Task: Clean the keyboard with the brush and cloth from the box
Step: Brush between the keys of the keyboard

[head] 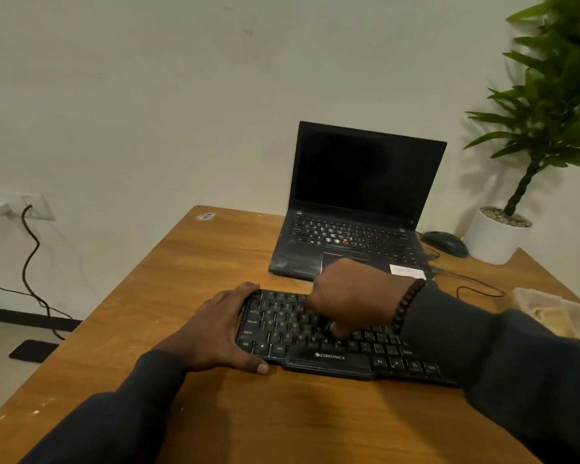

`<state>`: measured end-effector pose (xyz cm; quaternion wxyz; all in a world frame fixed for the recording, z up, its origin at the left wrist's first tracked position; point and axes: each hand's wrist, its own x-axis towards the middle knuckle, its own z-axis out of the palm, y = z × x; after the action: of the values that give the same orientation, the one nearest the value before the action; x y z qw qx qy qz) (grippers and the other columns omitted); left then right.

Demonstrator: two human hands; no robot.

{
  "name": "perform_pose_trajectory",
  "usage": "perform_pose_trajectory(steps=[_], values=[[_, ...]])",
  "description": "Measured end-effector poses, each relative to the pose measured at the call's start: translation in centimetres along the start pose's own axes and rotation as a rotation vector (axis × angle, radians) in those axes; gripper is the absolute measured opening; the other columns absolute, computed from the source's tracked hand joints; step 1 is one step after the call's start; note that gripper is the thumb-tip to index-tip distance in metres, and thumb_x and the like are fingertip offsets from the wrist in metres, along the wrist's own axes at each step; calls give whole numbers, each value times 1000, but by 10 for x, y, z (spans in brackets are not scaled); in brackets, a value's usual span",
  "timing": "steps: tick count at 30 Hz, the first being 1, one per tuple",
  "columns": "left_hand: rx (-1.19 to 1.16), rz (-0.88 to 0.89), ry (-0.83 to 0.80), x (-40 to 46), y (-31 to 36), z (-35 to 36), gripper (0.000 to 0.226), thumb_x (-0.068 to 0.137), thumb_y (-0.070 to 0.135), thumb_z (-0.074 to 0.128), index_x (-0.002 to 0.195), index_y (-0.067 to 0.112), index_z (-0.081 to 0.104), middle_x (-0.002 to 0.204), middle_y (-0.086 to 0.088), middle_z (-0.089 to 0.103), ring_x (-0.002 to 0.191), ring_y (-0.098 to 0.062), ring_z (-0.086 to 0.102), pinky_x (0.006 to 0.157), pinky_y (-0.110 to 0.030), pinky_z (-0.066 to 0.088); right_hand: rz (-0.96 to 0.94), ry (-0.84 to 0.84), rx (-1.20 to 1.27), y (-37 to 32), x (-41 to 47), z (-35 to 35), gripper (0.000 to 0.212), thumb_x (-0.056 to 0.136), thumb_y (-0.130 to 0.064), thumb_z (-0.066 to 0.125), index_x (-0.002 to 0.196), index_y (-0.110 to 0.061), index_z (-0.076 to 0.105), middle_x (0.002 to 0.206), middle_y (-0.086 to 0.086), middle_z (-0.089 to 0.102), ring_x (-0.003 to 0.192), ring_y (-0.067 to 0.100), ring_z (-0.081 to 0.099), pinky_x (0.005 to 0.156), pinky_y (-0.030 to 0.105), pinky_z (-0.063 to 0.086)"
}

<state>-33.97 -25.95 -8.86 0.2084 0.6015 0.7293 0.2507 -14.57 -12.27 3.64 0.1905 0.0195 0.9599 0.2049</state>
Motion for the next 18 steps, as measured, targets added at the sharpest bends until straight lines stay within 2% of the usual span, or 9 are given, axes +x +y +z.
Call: perform_pose_trajectory(steps=[3, 6, 9, 13, 16, 18], values=[[6, 2, 13, 0, 1, 0, 133, 42, 83, 78, 151, 45, 11, 143, 12, 34, 128, -13, 35, 113, -40, 33, -75, 64, 59, -7, -3, -10, 32, 85, -38, 67, 108, -17, 62, 85, -4, 58, 81, 14, 58, 69, 27, 52], [-17, -6, 8, -1, 2, 0, 132, 42, 82, 79, 149, 48, 12, 142, 13, 33, 127, -14, 35, 112, -41, 35, 42, 38, 152, 17, -8, -7, 32, 86, -44, 64, 111, -23, 61, 92, -7, 61, 85, 10, 59, 75, 25, 54], [-8, -8, 15, 0, 2, 1, 132, 43, 81, 80, 150, 48, 11, 142, 13, 33, 128, -14, 35, 112, -41, 35, 132, 32, 78, 23, -12, 3, 31, 87, -41, 65, 108, -19, 62, 89, -5, 60, 82, 10, 58, 72, 23, 53], [-2, -17, 9, 1, 1, 1, 134, 43, 80, 80, 151, 47, 9, 144, 11, 32, 127, -14, 35, 112, -41, 34, -18, 34, 63, -8, -11, -1, 33, 86, -37, 67, 111, -17, 61, 88, -3, 60, 80, 13, 58, 68, 23, 51], [-8, -21, 7, 1, 1, 1, 133, 42, 81, 81, 150, 49, 10, 144, 10, 33, 128, -15, 36, 112, -44, 36, -44, 61, 187, 2, -14, -13, 38, 86, -45, 65, 116, -22, 61, 96, -5, 64, 89, 11, 60, 77, 27, 55], [-23, -18, 5, 1, 1, 1, 132, 43, 80, 81, 149, 49, 10, 144, 12, 33, 128, -15, 36, 113, -44, 36, 11, -13, 182, 18, -19, -14, 39, 85, -45, 65, 118, -23, 60, 100, -7, 63, 93, 11, 60, 82, 27, 55]])
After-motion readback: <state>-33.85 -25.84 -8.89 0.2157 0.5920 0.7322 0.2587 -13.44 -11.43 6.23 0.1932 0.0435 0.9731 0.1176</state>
